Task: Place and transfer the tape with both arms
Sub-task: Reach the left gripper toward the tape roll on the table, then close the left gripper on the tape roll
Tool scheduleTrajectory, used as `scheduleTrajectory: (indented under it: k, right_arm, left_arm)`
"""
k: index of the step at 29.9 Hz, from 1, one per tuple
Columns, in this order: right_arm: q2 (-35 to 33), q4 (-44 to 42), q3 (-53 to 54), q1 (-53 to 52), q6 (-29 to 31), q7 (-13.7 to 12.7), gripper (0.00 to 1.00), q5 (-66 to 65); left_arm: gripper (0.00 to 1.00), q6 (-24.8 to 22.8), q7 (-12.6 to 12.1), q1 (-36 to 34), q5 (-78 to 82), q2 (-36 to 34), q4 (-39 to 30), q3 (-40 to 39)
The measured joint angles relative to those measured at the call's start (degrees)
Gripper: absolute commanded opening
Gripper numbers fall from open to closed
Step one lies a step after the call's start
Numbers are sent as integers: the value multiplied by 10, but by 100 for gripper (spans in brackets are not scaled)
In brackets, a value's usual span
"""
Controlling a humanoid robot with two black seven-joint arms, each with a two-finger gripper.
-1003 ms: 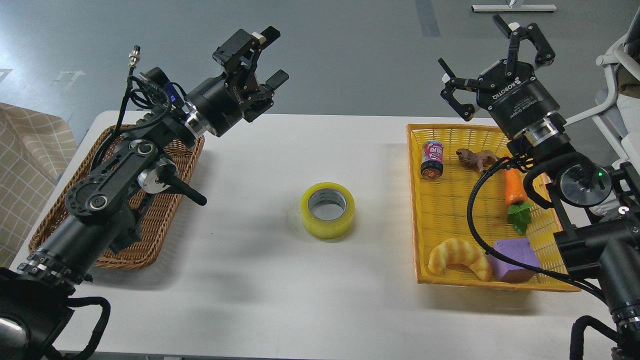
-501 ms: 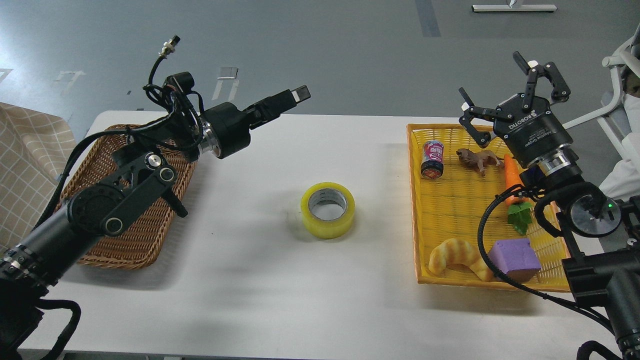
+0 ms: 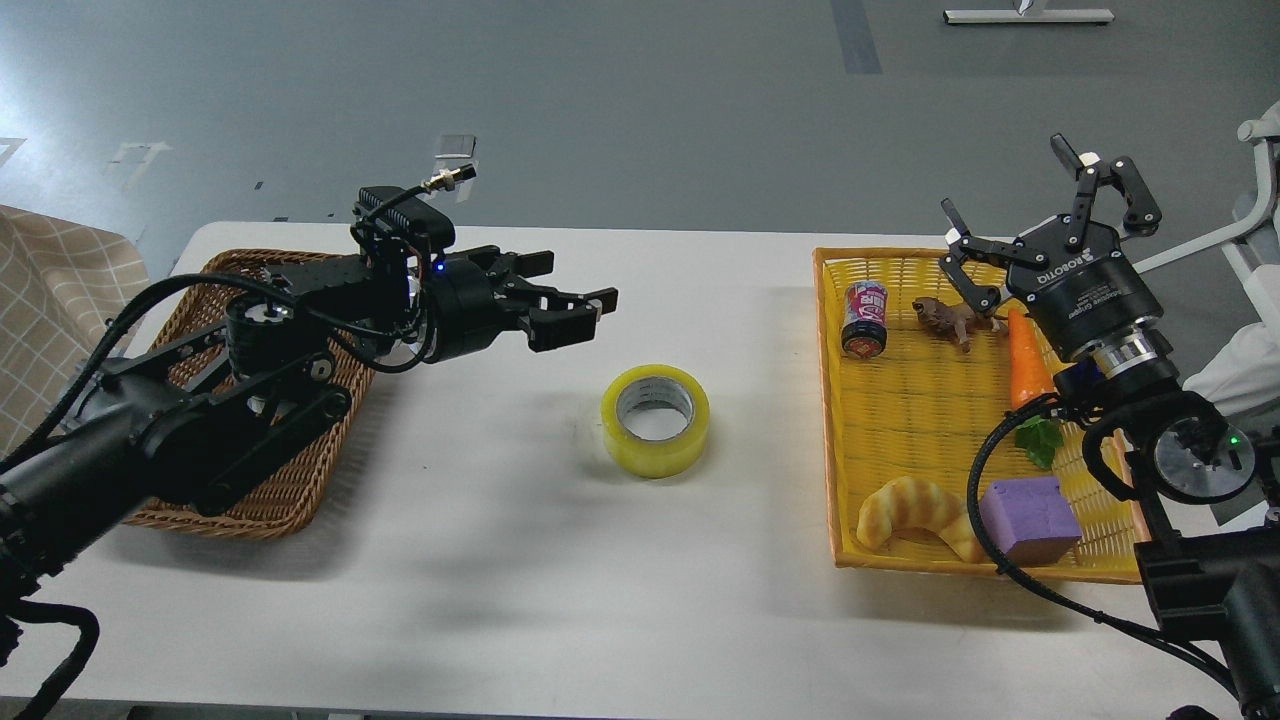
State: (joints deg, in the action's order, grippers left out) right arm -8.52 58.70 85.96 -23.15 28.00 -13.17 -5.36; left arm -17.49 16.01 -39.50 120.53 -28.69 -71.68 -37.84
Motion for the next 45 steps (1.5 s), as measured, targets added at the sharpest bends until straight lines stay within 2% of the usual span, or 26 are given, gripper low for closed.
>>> scheduleTrajectory:
  k: [6, 9, 11, 15, 18, 26, 37, 45]
  right_arm:
    - [-1, 0, 6, 10, 0, 1, 100, 0]
    - [-1, 0, 9, 14, 0, 1, 100, 0]
    - [-1, 0, 10, 16, 0, 1, 100, 0]
    - [-1, 0, 10, 21, 0, 3, 100, 0]
    - [-1, -2, 10, 22, 0, 3, 100, -1]
    - [-2, -5, 10, 22, 0, 3, 100, -1]
    - [-2, -5, 10, 24, 0, 3, 100, -1]
    - [-1, -5, 10, 25, 0, 3, 100, -1]
  left_arm:
    - [98, -19, -11, -2, 39, 17, -9, 12]
    - [98, -49, -32, -13, 40, 33, -10, 13]
    - [98, -66, -55, -16, 38, 41, -10, 13]
    - [98, -95, -117, -21, 36, 65, -14, 12]
    - [98, -104, -142, -22, 36, 84, -15, 12]
    - [98, -105, -157, -22, 37, 118, -11, 16]
    - [98, -105, -161, -8, 34, 123, -4, 63]
    - [98, -105, -166, -5, 33, 136, 23, 67]
